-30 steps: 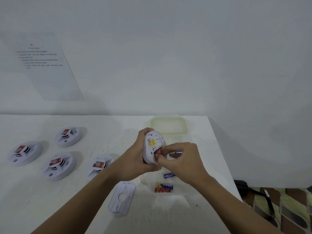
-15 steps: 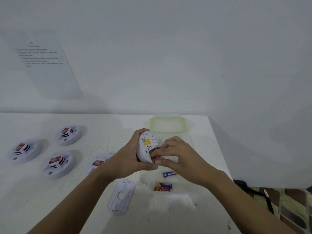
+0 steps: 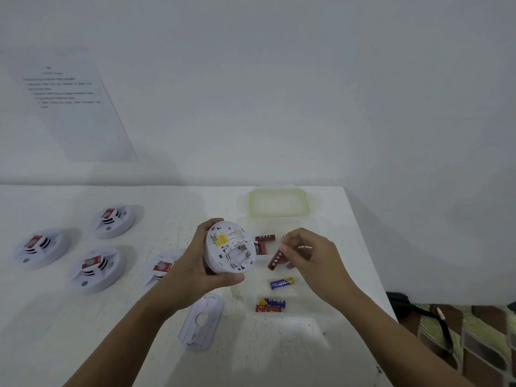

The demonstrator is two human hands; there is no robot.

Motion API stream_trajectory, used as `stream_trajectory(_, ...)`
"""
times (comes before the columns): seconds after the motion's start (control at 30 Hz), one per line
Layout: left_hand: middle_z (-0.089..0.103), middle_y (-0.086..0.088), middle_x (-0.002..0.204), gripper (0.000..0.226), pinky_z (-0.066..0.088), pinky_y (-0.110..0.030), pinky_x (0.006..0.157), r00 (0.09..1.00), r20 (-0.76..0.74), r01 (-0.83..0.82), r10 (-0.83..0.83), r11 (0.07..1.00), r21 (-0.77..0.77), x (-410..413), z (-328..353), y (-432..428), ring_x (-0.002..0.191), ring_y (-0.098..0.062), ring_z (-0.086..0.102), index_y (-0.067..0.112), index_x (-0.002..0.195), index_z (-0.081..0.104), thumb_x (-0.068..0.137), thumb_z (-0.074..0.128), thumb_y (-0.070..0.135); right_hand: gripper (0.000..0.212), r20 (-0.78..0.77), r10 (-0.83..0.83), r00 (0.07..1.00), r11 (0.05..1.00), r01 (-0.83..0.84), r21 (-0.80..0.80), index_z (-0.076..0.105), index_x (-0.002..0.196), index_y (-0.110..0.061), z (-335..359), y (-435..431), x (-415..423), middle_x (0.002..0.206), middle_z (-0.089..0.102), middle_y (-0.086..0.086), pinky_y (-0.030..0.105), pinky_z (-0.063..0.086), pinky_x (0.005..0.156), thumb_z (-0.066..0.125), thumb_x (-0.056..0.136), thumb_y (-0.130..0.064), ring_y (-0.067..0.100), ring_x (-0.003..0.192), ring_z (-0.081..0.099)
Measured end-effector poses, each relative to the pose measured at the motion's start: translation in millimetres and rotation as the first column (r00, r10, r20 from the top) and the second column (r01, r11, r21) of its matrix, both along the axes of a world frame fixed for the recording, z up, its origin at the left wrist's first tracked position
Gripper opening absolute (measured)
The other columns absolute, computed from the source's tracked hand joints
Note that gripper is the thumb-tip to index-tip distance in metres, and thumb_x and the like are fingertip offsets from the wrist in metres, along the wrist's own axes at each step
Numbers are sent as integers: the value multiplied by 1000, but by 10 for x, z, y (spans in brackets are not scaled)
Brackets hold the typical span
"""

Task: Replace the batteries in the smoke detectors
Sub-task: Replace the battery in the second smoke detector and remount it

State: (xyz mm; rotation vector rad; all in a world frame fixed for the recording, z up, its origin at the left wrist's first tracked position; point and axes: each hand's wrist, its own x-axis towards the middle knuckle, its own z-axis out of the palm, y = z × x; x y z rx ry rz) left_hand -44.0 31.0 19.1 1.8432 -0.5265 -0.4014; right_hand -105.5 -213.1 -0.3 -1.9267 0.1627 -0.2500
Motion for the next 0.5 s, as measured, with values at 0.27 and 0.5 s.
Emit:
stream_trajectory(0.27,56,21,129,98,57,-26,92,1000,-23,2,-2,1000,7,28,-67,3,120,-1,58,38,144,32,69,90,14,9,-21,113,993,851,-108,-515,69,89,-27,-107,83,-52,81,70,-17,13,49,69,66,94,-20,2,79,64)
stream_trajectory(0.5,57,22,128,95,58,-26,92,999,-39,13,-14,1000,-4,59,-101,-3,121,-2,58,40,142,33,71,90,11,7,13,35,999,814,-21,-580,78,90,-22,-152,13,-69,90,62,-16,6,34,63,72,89,-19,-5,63,50)
